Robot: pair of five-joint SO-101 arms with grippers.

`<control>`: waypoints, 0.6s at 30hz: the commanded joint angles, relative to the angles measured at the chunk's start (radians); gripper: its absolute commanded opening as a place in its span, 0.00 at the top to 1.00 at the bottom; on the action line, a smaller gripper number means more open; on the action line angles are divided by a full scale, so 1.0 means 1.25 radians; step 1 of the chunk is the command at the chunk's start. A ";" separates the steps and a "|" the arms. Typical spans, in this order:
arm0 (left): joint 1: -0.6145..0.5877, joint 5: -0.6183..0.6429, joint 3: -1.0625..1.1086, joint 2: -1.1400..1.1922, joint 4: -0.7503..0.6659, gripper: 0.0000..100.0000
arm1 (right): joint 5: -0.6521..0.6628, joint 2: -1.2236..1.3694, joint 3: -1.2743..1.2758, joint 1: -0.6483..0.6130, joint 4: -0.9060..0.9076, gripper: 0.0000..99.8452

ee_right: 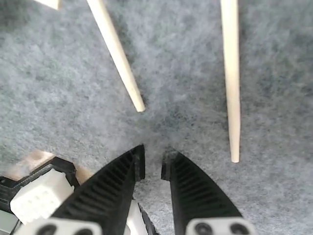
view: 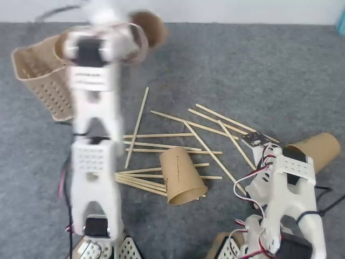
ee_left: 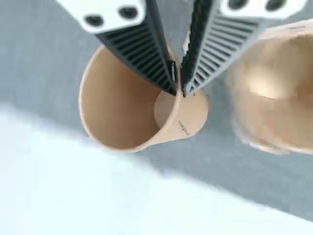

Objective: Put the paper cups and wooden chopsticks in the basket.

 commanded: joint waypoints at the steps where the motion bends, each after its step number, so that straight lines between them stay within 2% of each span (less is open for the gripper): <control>1: -0.135 0.082 -0.036 -0.198 0.023 0.99 | 0.011 -0.029 -0.007 0.001 0.013 0.93; 6: -0.217 0.082 -0.036 -0.291 0.022 0.99 | 0.010 -0.029 -0.007 -0.002 0.013 0.93; 12: -0.277 0.082 -0.018 -0.302 0.026 0.99 | 0.007 -0.029 -0.006 0.001 0.013 0.93; 18: -0.277 0.087 0.063 -0.308 0.026 0.99 | 0.007 -0.029 -0.006 0.001 0.013 0.93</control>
